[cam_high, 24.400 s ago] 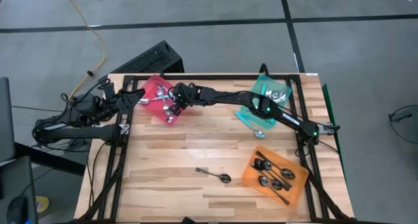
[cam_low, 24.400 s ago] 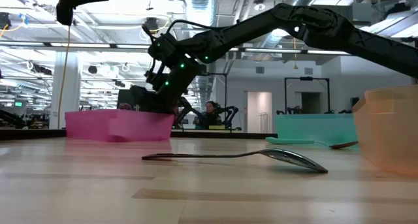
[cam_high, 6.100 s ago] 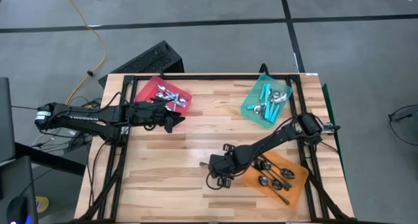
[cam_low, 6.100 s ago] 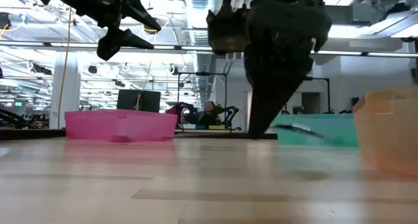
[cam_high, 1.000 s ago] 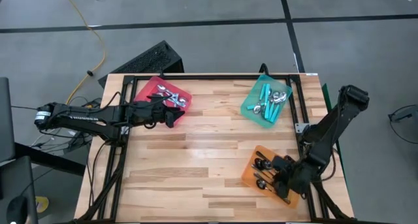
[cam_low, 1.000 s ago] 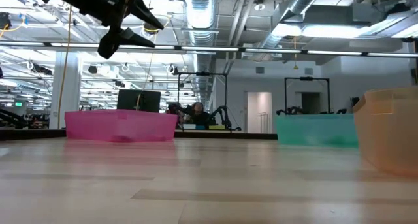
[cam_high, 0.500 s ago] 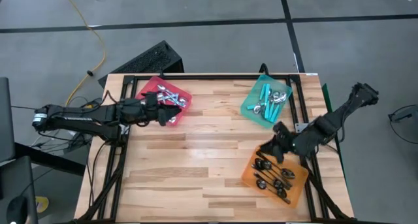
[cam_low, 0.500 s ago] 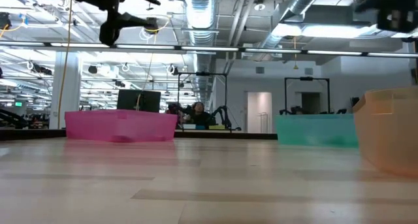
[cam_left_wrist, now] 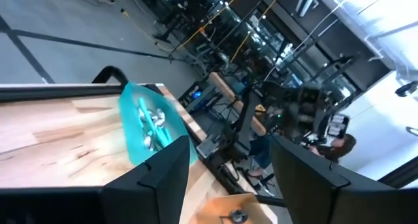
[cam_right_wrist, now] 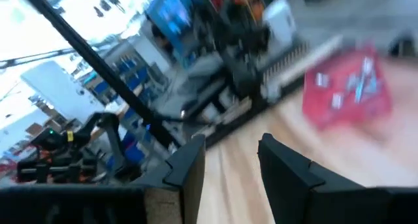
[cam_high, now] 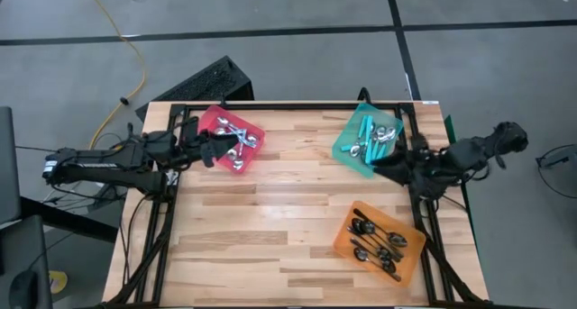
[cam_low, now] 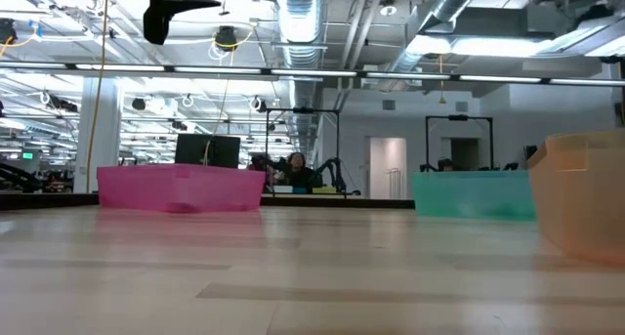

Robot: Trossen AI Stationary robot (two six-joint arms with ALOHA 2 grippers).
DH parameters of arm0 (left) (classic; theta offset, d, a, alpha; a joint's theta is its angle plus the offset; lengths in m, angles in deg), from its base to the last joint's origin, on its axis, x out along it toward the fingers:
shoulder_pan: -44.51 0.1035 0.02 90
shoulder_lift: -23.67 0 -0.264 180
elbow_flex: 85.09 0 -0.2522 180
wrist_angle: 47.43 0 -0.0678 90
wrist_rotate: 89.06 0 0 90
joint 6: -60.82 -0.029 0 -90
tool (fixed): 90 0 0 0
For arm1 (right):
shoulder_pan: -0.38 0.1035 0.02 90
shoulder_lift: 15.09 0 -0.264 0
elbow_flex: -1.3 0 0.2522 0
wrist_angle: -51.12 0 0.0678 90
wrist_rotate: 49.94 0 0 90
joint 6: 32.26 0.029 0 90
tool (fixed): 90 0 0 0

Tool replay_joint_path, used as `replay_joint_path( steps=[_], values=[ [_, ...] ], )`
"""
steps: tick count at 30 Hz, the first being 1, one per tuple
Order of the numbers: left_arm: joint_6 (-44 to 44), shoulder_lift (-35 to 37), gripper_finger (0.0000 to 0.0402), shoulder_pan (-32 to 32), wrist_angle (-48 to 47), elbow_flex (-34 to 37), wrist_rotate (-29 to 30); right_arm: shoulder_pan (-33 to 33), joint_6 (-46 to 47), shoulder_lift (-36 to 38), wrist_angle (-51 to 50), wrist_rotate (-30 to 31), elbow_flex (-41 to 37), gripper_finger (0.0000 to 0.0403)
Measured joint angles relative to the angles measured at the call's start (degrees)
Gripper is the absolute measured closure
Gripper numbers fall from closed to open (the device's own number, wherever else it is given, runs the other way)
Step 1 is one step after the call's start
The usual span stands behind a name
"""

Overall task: Sort silverware by color (type)
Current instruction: Return to Home Position

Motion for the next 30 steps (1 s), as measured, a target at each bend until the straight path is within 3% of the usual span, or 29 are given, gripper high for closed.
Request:
replay_joint_path(
  steps=[6,11,22,30],
  values=[
    [3.1,0.2,0.0205,0.0,-2.0,0.0,0.4,-2.0,-15.7,3.7,6.2,-0.2,0.0,0.0239],
    [3.0,1.5,0.0205,0.0,-2.0,0.0,0.6,-3.8,-22.6,8.4,5.8,-0.2,0.0,0.0239],
    [-2.5,7.6,0.0205,0.0,-8.2,0.0,8.3,-7.8,-27.5,18.1,-0.7,-0.2,0.1,0.0239],
    [-11.0,11.8,0.0205,0.0,-9.3,0.0,1.2,-9.2,-27.3,22.9,-7.4,0.0,-0.1,0.0239]
  ],
)
